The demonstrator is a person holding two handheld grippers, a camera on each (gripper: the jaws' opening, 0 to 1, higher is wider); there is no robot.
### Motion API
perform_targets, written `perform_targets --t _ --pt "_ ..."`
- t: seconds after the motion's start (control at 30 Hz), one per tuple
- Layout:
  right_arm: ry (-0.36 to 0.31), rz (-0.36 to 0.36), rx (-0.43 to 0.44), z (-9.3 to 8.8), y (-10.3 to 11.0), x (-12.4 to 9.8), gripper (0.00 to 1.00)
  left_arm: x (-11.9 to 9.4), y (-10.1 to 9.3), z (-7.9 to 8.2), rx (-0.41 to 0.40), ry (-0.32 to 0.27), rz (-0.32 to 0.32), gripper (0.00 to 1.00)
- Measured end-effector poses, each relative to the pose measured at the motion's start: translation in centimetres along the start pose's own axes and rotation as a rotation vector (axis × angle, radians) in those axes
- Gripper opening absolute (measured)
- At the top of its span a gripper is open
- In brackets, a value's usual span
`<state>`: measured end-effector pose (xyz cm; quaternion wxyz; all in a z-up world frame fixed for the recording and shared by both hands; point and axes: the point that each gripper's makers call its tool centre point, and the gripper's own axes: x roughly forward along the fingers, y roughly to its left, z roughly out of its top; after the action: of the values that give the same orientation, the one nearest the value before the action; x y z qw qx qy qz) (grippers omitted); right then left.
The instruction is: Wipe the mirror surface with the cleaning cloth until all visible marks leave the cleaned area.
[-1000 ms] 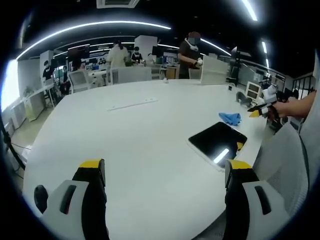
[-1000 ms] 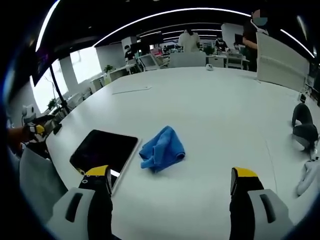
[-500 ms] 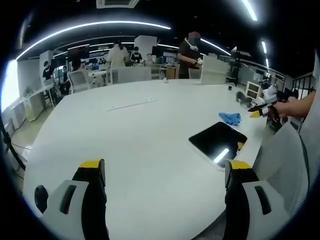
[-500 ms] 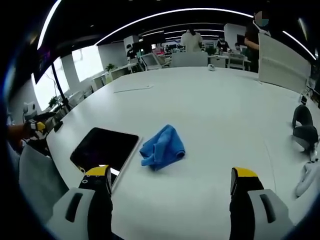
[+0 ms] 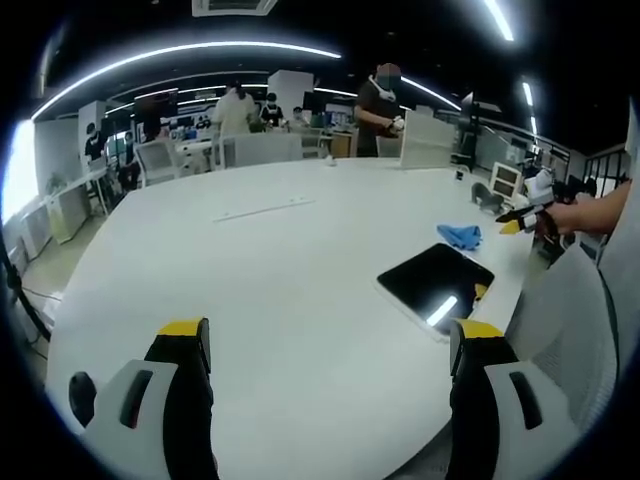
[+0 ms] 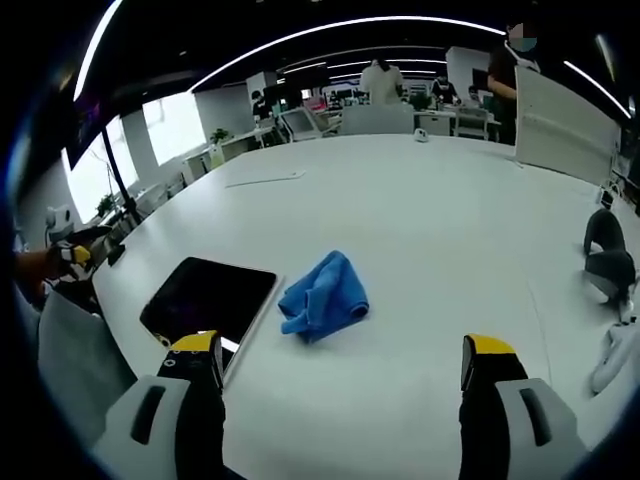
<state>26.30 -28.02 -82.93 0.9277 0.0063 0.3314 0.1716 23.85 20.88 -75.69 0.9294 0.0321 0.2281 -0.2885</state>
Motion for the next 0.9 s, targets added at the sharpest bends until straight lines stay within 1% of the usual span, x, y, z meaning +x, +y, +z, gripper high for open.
perform_targets --t 0.43,0.77,0.9 --pt "0.002 0.001 0.004 -0.07 0.01 0.13 0.98 0.15 0.44 -0.49 -0.005 0.002 -0.002 0.99" --pt "0.008 0.000 0.000 -0.16 0.02 0.18 0.98 0.16 0.19 -0.51 -0.010 0.005 -0.002 0.99" --pt "0.010 0.001 0.001 -0.30 -0.04 0.23 0.98 0.12 0.21 -0.21 -0.034 -0.012 -0.003 0.99"
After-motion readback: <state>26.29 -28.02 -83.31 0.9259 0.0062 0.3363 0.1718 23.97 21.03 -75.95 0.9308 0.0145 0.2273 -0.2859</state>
